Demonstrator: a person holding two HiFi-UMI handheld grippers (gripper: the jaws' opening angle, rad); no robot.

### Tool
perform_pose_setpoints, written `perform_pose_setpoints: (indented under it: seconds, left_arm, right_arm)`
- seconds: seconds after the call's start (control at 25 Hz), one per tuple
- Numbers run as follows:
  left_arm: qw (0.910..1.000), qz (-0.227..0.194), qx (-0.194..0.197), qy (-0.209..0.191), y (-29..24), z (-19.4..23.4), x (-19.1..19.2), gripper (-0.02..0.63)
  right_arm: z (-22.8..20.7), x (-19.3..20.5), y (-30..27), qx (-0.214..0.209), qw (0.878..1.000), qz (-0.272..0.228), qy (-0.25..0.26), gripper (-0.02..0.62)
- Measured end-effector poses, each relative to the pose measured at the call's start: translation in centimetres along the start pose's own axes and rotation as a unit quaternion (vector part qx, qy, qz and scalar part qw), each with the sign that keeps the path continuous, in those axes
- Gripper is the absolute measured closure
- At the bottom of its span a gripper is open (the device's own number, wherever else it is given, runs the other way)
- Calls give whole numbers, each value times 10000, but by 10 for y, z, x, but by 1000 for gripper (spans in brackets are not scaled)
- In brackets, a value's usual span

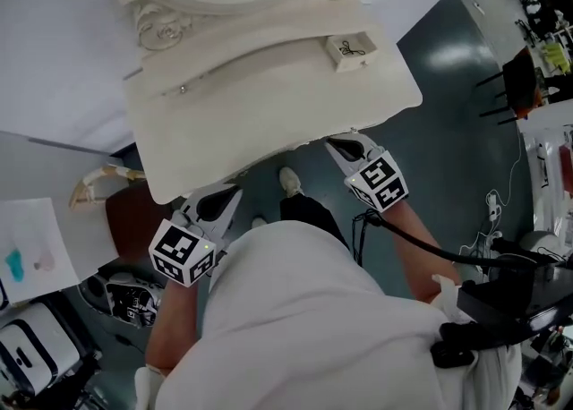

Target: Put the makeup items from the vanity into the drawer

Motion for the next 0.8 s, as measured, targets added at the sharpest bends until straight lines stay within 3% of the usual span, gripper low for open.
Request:
perform_pose_setpoints:
  seconds: [0.32,0.8]
  left_arm:
    - [9995,161,185,-180,11,-18,33,607]
    - [9978,270,417,-431,20,-49,54,607]
  right_arm:
    - [76,5,27,-168,9988,-219,-394,595]
    - [137,-7,47,-389,9982,-369,-250,595]
Point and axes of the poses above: the fingertips, and each gripper's own axes: y backward along the fingers, z to its left, x out of its underside, the point moved 9 cm from there along y, backward along the fingers, and after that the axes turned 13 degrees about y, right-handed, at the moved point
